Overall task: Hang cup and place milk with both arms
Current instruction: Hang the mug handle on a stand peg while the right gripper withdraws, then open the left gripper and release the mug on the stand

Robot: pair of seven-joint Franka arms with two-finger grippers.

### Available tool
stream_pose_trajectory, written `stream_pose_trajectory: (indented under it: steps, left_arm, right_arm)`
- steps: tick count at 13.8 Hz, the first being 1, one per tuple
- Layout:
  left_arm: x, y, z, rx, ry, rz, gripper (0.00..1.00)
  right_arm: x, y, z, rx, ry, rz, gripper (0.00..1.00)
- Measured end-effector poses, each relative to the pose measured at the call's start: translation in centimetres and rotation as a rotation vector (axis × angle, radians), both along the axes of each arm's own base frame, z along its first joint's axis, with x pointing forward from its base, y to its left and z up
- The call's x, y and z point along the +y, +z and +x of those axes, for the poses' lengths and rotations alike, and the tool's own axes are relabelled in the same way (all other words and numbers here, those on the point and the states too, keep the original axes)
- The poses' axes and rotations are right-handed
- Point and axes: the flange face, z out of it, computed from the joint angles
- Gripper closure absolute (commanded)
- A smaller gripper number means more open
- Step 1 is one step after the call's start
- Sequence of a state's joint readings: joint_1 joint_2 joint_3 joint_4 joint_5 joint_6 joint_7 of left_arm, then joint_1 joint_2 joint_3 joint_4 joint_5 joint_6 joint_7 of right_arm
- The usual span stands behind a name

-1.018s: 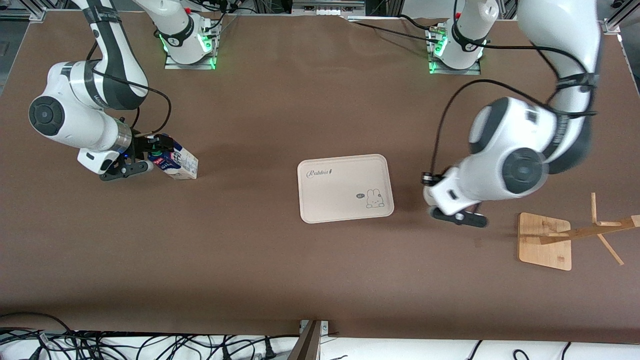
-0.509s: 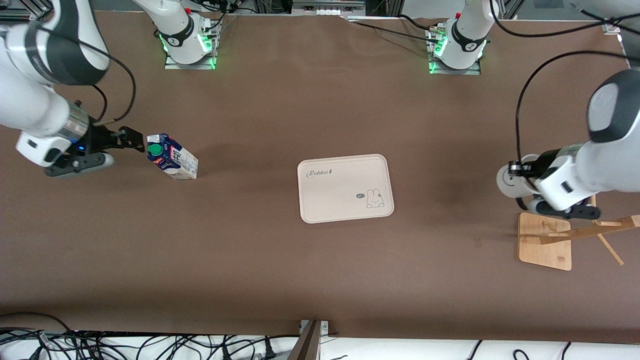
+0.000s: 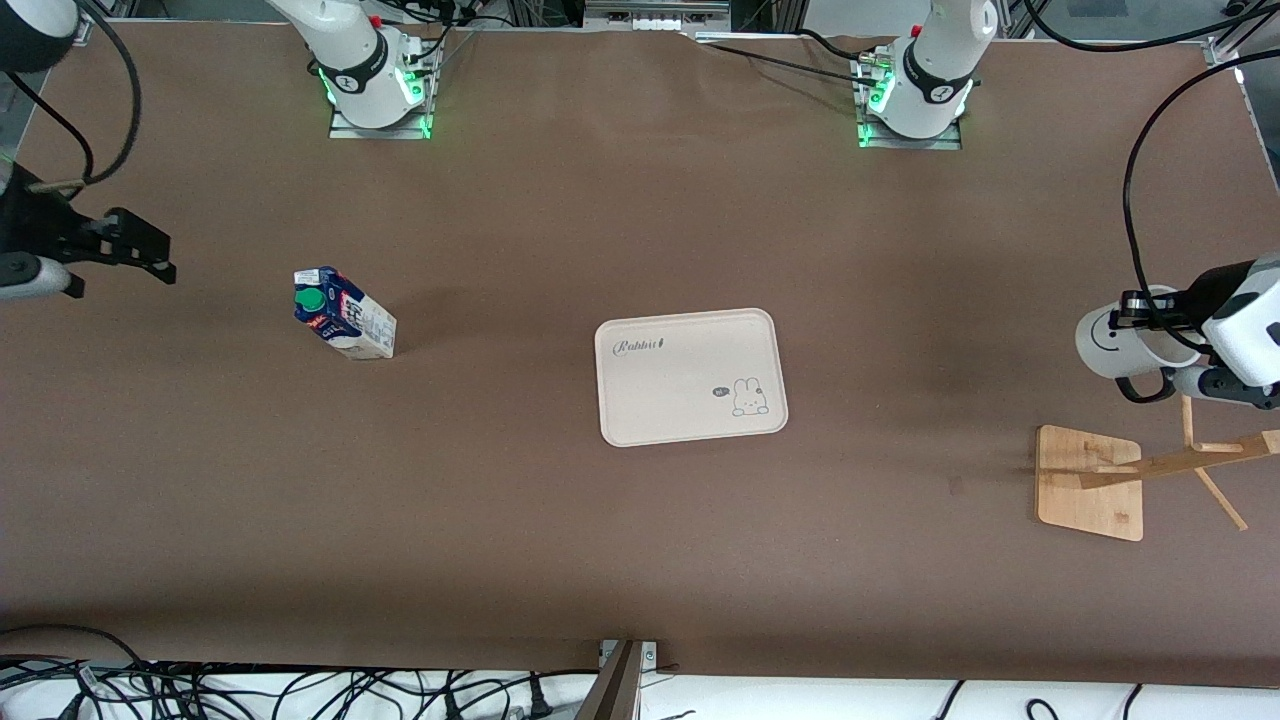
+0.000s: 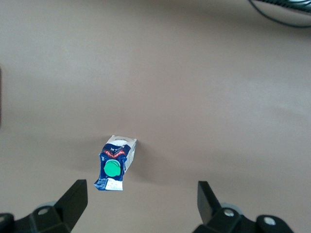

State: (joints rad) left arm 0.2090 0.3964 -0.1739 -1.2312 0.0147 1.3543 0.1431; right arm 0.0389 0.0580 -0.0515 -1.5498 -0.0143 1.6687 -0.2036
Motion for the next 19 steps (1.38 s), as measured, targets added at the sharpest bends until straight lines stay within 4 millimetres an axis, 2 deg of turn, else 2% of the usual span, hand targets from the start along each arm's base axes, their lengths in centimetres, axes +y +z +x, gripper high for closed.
stream_pose_trajectory:
  steps: [2, 6, 8, 12, 16, 19]
  left_arm:
    - [-0.2, 0.1, 0.1, -0.008, -0.004, -0.001, 1.0]
    - [-0.2, 0.2, 1.3, -0.089, -0.072, -0.002, 1.0]
    - [0.4, -0.5, 2.0, -0.113, -0.102, -0.008, 1.0]
    - [1.5, -1.0, 2.4, -0.131, -0.107, -0.007, 1.0]
    - [3.5, -0.8, 2.3, -0.143, -0.109, -0.007, 1.0]
    - [4.1, -0.8, 2.3, -0.149, -0.112, -0.008, 1.0]
  right_arm:
    - [-0.1, 1.0, -0.3, 0.007, 0.001, -0.021, 0.0]
    - [-0.7, 0.3, -0.5, 0.058, -0.009, -0.036, 0.0]
    - [-0.8, 0.6, -1.6, 0.133, -0.016, -0.03, 0.0]
    - [-1.8, 2.5, -2.3, 0.135, -0.037, -0.015, 0.0]
    - [-0.8, 2.3, -2.3, 0.149, -0.065, -0.046, 0.0]
    - [-0.8, 2.1, -2.2, 0.152, -0.068, -0.049, 0.0]
